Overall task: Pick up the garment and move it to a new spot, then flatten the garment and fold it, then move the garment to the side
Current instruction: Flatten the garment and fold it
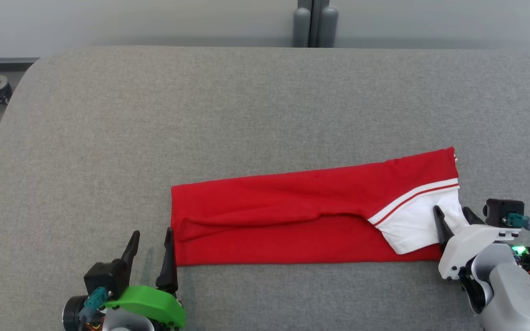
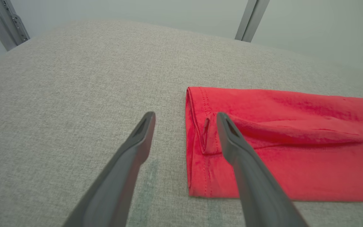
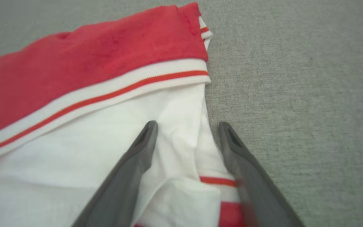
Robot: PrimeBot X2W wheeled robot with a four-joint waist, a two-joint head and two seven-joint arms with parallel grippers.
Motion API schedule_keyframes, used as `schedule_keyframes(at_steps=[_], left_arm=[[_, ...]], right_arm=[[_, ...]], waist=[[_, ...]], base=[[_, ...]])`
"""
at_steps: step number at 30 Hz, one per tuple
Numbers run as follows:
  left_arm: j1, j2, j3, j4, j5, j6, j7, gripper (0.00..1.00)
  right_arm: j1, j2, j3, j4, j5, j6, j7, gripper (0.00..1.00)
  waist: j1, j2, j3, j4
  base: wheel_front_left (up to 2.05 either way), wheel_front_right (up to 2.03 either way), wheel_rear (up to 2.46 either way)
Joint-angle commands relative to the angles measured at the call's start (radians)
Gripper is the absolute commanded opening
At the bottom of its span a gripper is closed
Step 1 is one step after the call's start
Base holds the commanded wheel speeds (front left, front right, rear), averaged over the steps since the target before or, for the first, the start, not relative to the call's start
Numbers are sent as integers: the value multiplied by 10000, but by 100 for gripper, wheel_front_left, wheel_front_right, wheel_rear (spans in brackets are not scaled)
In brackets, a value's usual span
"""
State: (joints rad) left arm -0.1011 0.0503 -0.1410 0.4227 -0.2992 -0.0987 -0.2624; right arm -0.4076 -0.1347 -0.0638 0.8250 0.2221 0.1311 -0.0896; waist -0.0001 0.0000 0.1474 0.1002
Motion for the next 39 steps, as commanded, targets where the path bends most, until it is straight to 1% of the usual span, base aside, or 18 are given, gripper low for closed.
schedule_keyframes(at_steps=[1, 3, 7, 10, 12, 14, 17, 19, 21, 23, 27, 31, 36, 39], left_arm=[[-129, 23, -77, -15, -62, 89, -26, 100], [-100, 23, -124, -21, -93, 117, -26, 100], [66, 24, -155, 7, -152, 155, -26, 100], [104, 23, -233, 3, -226, 187, -26, 100], [127, 23, -339, 15, -278, 192, -26, 100], [183, 24, -424, 45, -342, 220, -26, 100], [304, 24, -521, 70, -404, 282, -26, 100], [397, 24, -593, 104, -430, 312, -26, 100], [425, 26, -648, 120, -438, 344, -26, 100], [455, 24, -701, 147, -450, 363, -26, 100], [468, 25, -815, 195, -453, 362, -26, 100], [409, 25, -948, 209, -442, 346, -26, 100], [304, 25, -1047, 326, -459, 350, -25, 100], [78, 27, -1191, 431, -269, 278, -25, 100]], right_arm=[[206, 109, 117, 412, 144, -10, 104, 0], [266, 62, 115, 592, 208, -10, 19, 0], [145, -604, -555, 880, 67, -30, -980, 0], [-82, -828, -1123, 697, -169, -24, -1513, 0], [-184, -761, -1500, 295, -278, -15, -1693, 0], [-76, -595, -1624, -288, -388, -15, -1760, 0], [357, -210, -1502, -1526, -389, -15, -1752, 0], [676, 129, -1076, -2372, -199, -14, -1754, 0], [935, 359, -359, -2945, 16, -12, -1756, 0], [1178, 514, 545, -3338, 284, -12, -1758, 0], [1292, 697, 2405, -3718, 940, -12, -1598, 0], [917, 790, 3787, -3685, 1527, -12, -1378, 0], [213, 817, 5188, -3102, 2391, -11, -1428, 0], [-322, 808, 6029, -2628, 2956, -11, -1526, 0]], waist=[[1, 0, -4, 26], [1, 0, -20, -2], [1, 0, -115, -207], [1, 0, -227, -323], [1, 0, -332, -379], [1, 0, -476, -428], [1, 0, -680, -497], [1, 0, -814, -532], [1, 0, -899, -549], [1, 0, -969, -543], [1, 0, -1066, -443], [1, 0, -1080, -229], [1, 0, -977, 92], [1, 0, -858, 326]], base=[[0, 0, 0], [0, 0, 0], [0, 0, 0], [0, 0, 0], [0, 0, 0], [0, 0, 0], [0, 0, 0], [0, 0, 0], [0, 0, 0], [0, 0, 0], [0, 0, 0], [0, 0, 0], [0, 0, 0], [0, 0, 0]])
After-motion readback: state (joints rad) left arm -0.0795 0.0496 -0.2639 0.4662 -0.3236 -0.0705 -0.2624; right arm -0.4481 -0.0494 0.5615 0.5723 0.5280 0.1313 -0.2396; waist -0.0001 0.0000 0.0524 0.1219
